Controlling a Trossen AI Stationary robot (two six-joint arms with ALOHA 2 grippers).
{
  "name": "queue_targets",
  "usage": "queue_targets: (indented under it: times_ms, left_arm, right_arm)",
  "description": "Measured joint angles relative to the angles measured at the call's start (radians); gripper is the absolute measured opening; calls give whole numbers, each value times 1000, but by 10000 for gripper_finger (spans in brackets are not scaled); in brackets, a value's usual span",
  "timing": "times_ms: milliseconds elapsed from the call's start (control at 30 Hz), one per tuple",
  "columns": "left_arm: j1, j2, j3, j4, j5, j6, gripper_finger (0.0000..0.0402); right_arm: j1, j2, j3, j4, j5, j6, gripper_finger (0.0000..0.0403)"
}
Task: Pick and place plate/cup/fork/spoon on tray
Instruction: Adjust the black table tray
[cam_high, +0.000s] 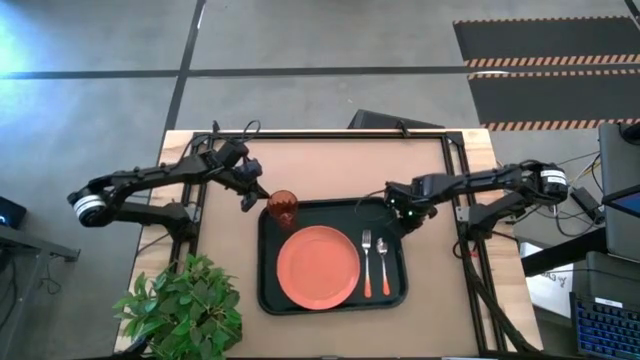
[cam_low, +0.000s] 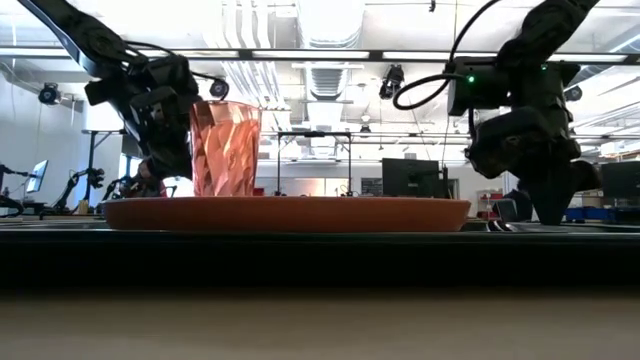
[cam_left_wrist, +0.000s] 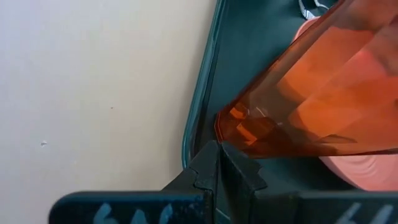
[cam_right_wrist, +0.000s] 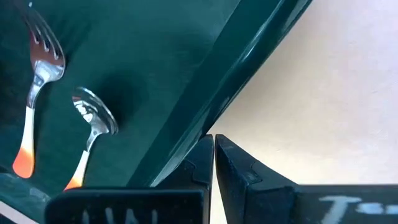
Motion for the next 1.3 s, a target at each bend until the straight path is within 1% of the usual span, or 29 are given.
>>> queue_targets:
  times_ms: [167,267,333,400,567,700,833,967,1067,1200,1300]
  left_arm:
    - [0,-16,0,0,0,0,0]
    - [0,-16,0,-1,-1,0,0]
    - [0,-16,0,-9,-1,0,0]
    - [0,-16,0,-28,-3,0,0]
    - [0,-19,0,-89,-6,3,0]
    - [-7,-23,0,-112,-1,-2,0]
    - [-31,-28,0,-122,46,-29,0]
    - [-77,-22,-35,-113,38,-29,0]
    - [-83,-12,-89,-74,18,-56,0]
    - [-83,-2,-155,45,12,-117,0]
    - [-83,6,-181,140,12,-156,0]
  right_arm:
    - [36,0,0,40,6,51,9]
    - [44,0,0,66,7,55,9]
    - [43,0,0,59,7,48,9]
    - [41,-7,4,17,13,22,9]
    - [38,-52,43,-76,88,-16,9]
    - [37,-118,74,-83,156,-27,9]
    - [37,-197,93,-84,210,-36,9]
    - [37,-282,102,-86,266,-37,9]
    - [37,-342,103,-84,304,-36,9]
    - [37,-399,103,-76,333,-40,9]
    - [37,-421,103,-74,350,-49,9]
